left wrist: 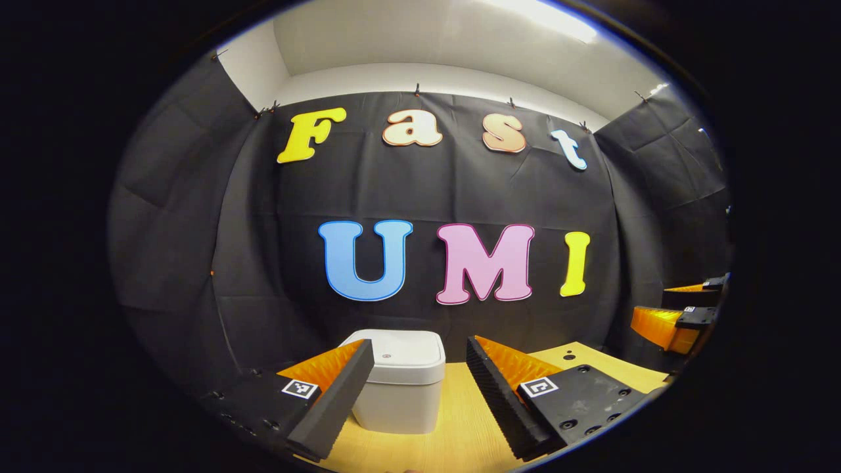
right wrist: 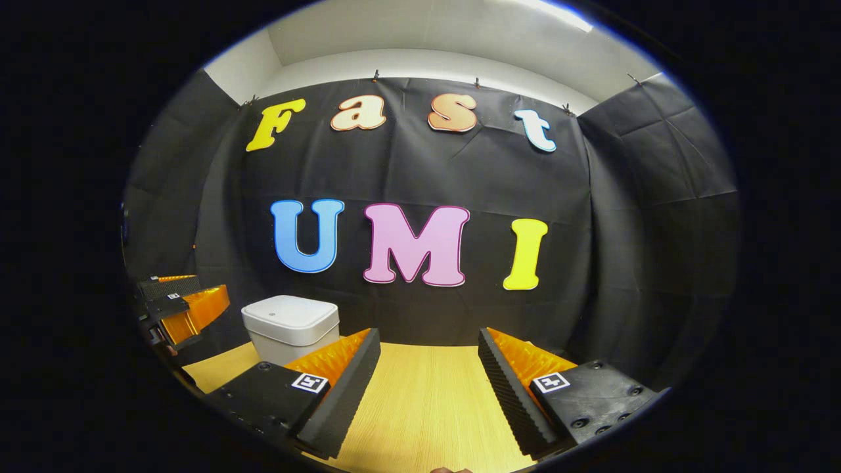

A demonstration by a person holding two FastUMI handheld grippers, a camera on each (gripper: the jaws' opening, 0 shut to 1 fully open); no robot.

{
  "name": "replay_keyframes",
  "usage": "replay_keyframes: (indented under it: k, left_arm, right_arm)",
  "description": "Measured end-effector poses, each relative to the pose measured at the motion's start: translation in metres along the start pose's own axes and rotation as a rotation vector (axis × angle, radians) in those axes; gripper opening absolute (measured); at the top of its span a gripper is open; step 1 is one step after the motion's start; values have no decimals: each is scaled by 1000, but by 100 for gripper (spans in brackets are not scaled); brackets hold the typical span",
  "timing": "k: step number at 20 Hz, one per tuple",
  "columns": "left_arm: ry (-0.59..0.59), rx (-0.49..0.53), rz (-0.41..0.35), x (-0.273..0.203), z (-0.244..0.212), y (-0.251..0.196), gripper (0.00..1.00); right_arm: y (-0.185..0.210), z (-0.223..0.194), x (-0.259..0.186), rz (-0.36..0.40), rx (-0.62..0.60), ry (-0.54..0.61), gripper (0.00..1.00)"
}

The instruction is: Press the lid of the desktop garbage bin to open it, pick up the crumpled paper on the desktop and throw it into the bin, then pick up the pop can on the desktop and drop it into the bin, and finally close the garbage bin lid.

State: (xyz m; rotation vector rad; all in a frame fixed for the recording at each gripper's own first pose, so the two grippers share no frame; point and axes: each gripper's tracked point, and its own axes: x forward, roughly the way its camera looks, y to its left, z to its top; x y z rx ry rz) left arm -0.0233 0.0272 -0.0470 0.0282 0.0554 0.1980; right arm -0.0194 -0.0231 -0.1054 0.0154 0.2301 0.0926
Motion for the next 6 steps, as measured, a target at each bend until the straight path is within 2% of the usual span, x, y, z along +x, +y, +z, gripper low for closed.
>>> replay_keyframes:
  k: [6]
  left_arm:
    - [3, 3, -24, 4, -1, -4, 95]
  right_arm:
    - [-3, 7, 1, -20, -16, -31, 96]
